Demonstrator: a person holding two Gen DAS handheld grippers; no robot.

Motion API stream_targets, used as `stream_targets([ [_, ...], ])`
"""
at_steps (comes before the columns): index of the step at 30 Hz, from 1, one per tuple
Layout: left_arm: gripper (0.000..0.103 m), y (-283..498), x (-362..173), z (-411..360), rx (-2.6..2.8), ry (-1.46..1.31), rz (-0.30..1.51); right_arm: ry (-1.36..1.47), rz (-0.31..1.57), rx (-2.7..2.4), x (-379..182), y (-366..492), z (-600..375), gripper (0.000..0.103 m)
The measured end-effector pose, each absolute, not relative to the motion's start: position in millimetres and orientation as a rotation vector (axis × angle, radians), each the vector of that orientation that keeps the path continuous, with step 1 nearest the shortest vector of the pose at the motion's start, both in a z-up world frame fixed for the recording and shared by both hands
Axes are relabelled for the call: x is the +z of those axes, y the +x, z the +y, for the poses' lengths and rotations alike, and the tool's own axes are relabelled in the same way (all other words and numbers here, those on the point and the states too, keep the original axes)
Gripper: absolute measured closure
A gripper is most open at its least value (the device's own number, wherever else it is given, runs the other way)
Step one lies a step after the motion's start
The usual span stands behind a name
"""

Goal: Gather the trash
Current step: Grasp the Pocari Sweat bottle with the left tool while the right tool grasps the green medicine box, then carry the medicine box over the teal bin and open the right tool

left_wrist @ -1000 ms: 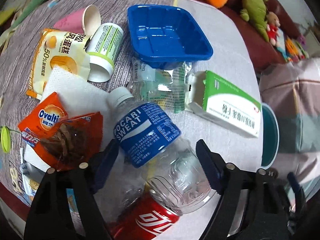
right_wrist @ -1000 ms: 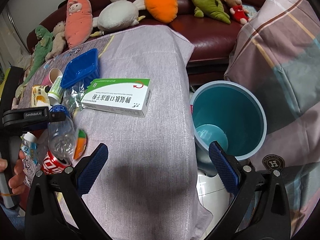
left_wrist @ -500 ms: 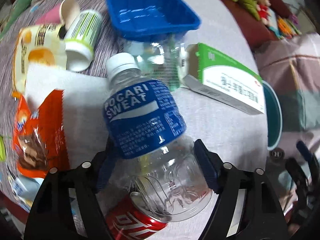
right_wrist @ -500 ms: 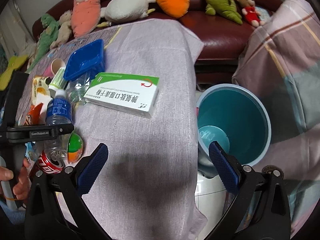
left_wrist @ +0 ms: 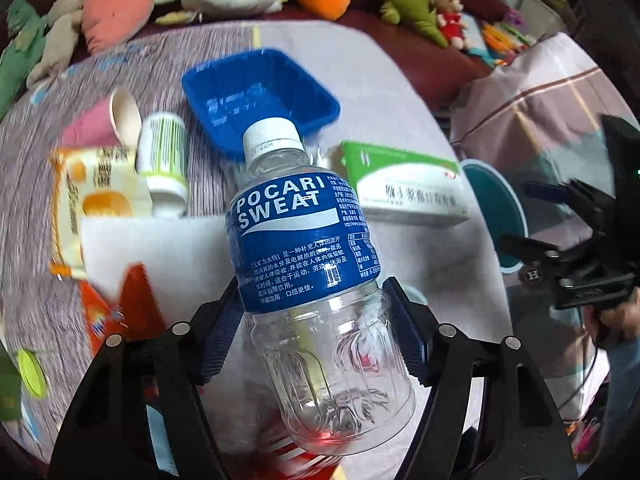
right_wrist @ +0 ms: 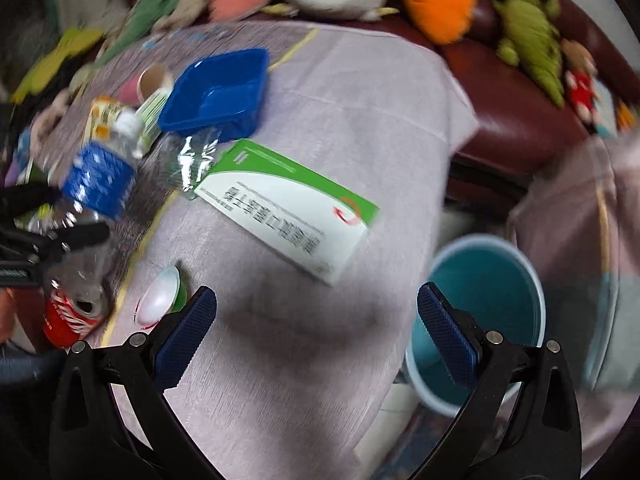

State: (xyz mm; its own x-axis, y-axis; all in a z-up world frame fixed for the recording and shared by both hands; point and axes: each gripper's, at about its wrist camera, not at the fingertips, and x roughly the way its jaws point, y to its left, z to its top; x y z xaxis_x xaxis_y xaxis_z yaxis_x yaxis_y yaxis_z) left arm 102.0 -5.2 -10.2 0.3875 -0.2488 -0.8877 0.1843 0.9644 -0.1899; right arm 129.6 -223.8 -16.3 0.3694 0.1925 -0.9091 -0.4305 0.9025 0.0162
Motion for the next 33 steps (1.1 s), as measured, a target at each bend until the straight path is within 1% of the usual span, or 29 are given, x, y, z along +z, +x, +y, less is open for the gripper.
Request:
stream_targets([
  [6, 0.033, 115.9, 6.3, 9.2, -0.325, -0.086, 1.104, -0.402, 1.182, 0.544, -28.6, 168.3, -192.9, 0.006],
  [16, 0.033, 135.9, 0.7, 20.4, -0.332, -0.128, 1.127, -0.562, 1.300, 0.735, -76.4, 212.7, -160.3, 0.006],
  [18, 0.033, 138.2, -0.7, 20.8, -0.322, -0.131, 1.131, -0.564, 1.309, 0.734, -86.5, 214.5, -159.6, 0.010],
  [21, 0.033, 139.7, -0.3, 20.1, -0.318, -0.131, 1.132, -0.535, 1.266, 0.711, -89.5, 207.9, -164.3, 0.014],
  [23, 0.033, 140.0, 0.1, 18.7, -0.317, -0.123, 1.130, -0.476, 1.266, 0.674, -84.7, 201.2, -171.5, 0.024],
  [30, 0.033, 134.5, 3.4, 6.0, -0.335, -0.113, 1.123, -0.168, 1.281, 0.559, -62.2, 179.5, -217.2, 0.027],
  [33, 0.033, 132.7, 8.5, -8.7, -0.362, -0.083, 1.117, -0.003, 1.255, 0.517, -46.6, 166.0, -250.3, 0.027],
])
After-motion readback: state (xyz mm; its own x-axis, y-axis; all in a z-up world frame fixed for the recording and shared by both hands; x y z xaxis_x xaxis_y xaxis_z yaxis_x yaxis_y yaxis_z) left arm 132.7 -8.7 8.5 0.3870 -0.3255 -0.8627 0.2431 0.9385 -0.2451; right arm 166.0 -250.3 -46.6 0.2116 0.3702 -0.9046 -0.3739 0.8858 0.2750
